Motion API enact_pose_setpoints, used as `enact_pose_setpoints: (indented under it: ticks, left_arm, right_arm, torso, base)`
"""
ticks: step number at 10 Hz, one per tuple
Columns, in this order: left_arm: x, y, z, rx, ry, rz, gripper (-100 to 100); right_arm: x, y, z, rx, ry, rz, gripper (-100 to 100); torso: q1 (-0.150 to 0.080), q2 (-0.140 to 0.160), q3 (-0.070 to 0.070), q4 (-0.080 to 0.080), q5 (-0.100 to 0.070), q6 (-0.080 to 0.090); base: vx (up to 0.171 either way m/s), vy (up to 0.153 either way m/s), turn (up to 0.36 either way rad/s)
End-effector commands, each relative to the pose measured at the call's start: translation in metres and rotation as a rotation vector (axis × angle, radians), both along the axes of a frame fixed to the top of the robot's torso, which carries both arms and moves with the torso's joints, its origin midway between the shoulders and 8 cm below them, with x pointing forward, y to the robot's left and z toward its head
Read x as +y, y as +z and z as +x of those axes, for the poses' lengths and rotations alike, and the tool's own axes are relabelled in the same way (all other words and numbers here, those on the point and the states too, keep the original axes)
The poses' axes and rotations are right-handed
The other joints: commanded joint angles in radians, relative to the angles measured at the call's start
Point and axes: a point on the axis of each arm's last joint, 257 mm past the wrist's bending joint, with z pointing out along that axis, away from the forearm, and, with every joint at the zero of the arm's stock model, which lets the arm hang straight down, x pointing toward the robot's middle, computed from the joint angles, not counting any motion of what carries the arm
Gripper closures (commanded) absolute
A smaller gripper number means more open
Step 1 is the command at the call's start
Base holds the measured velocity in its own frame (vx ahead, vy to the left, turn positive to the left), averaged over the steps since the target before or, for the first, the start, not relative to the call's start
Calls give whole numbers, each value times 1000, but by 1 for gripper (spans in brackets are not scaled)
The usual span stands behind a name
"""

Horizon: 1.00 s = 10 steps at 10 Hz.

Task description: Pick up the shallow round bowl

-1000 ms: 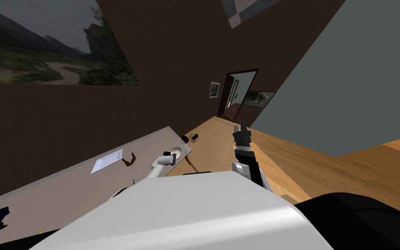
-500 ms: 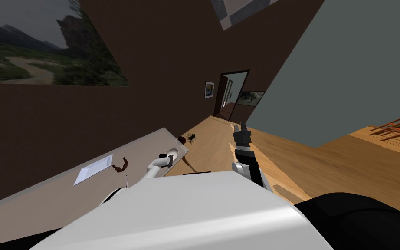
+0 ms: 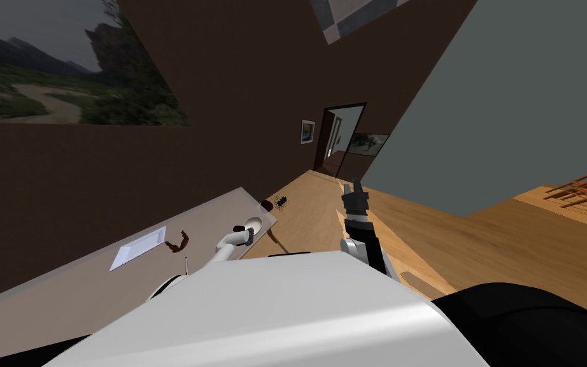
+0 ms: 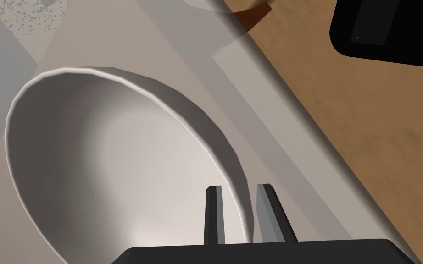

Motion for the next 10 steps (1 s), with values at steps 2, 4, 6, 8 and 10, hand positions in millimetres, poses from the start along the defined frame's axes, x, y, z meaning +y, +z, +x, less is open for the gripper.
enact_pose_setpoints:
  ticks: [2, 4, 6, 8, 10]
  left_arm:
    - [-8, 4, 4, -2, -19, 2, 100]
    - [-30, 9, 11, 0, -61, 0, 100]
    - [-52, 16, 17, 0, -102, -1, 100]
    - [-67, 21, 21, -1, -128, 0, 100]
    - [-62, 18, 20, 1, -120, -1, 0]
  right_arm:
    - [0, 0, 0, 0, 0, 0, 0]
    - [0, 0, 0, 0, 0, 0, 0]
    - [0, 0, 0, 0, 0, 0, 0]
    - [0, 0, 0, 0, 0, 0, 0]
    - [0, 0, 0, 0, 0, 0, 0]
  torso:
    - [0, 0, 0, 0, 0, 0]
    - [1, 0, 0, 0, 0, -1]
    - [1, 0, 1, 1, 0, 0]
    - [1, 1, 1, 1, -1, 0]
    - [0, 1, 2, 2, -1, 1]
  base:
    - [4, 8, 74]
    - [16, 31, 229]
    - [12, 30, 189]
    - [12, 23, 165]
    - [4, 3, 10]
